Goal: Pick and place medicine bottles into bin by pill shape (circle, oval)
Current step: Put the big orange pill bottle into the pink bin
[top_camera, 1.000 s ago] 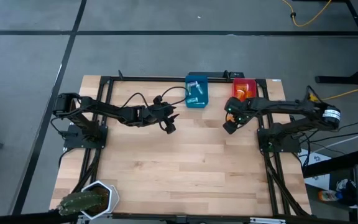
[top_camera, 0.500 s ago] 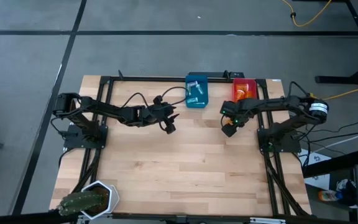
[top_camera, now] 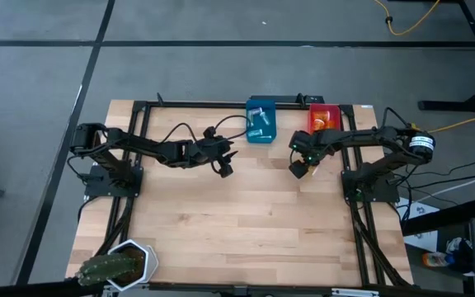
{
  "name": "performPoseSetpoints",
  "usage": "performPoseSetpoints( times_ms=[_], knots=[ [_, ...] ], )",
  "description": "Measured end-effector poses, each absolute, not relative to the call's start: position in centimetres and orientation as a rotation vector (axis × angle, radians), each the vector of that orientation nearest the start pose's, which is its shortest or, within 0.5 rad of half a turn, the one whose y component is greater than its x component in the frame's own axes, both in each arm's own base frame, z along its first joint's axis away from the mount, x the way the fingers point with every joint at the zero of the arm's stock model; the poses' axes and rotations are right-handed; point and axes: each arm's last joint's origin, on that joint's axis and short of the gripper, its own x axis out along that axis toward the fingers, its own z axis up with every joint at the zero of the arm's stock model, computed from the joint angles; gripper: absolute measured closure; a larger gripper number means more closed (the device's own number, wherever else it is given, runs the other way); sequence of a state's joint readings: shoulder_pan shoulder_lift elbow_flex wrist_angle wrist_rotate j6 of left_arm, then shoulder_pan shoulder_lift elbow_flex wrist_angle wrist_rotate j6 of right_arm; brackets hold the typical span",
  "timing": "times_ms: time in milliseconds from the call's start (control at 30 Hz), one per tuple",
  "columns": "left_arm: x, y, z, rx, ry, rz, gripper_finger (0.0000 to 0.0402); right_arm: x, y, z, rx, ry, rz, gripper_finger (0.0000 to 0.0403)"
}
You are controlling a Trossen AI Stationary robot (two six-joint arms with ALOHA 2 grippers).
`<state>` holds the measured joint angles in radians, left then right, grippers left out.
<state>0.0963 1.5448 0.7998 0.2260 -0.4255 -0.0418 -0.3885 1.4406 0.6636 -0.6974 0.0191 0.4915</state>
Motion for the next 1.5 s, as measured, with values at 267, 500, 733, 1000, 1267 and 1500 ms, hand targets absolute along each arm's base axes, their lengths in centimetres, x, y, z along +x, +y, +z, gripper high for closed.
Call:
performPoseSetpoints(
  times_ms=[267,500,733,1000,1267,1500],
  knots=[
    [31.3,4.2,19.9,0.046,0.507,0.520,0.0239,19.3,-7.9,14.0,0.583,1.424,-0.609,0.0135],
    [31.3,4.2,19.9,0.046,0.507,0.520,0.0239,19.3,-7.9,14.0,0.588,1.422,-0.615,0.0136],
    [31.3,4.2,19.9,0.046,0.507,0.520,0.0239,19.3,-7.9,14.0,0.646,1.404,-0.669,0.0187],
    [31.3,4.2,19.9,0.046,0.507,0.520,0.0239,19.3,-7.9,14.0,0.679,1.393,-0.699,0.0223],
    [31.3,4.2,19.9,0.047,0.507,0.520,0.0239,19.5,-7.8,14.2,0.739,1.393,-0.633,0.0212],
    [31.3,4.2,19.9,0.047,0.507,0.520,0.0239,21.5,-8.6,17.2,0.678,1.329,-0.548,0.0218]
  ],
)
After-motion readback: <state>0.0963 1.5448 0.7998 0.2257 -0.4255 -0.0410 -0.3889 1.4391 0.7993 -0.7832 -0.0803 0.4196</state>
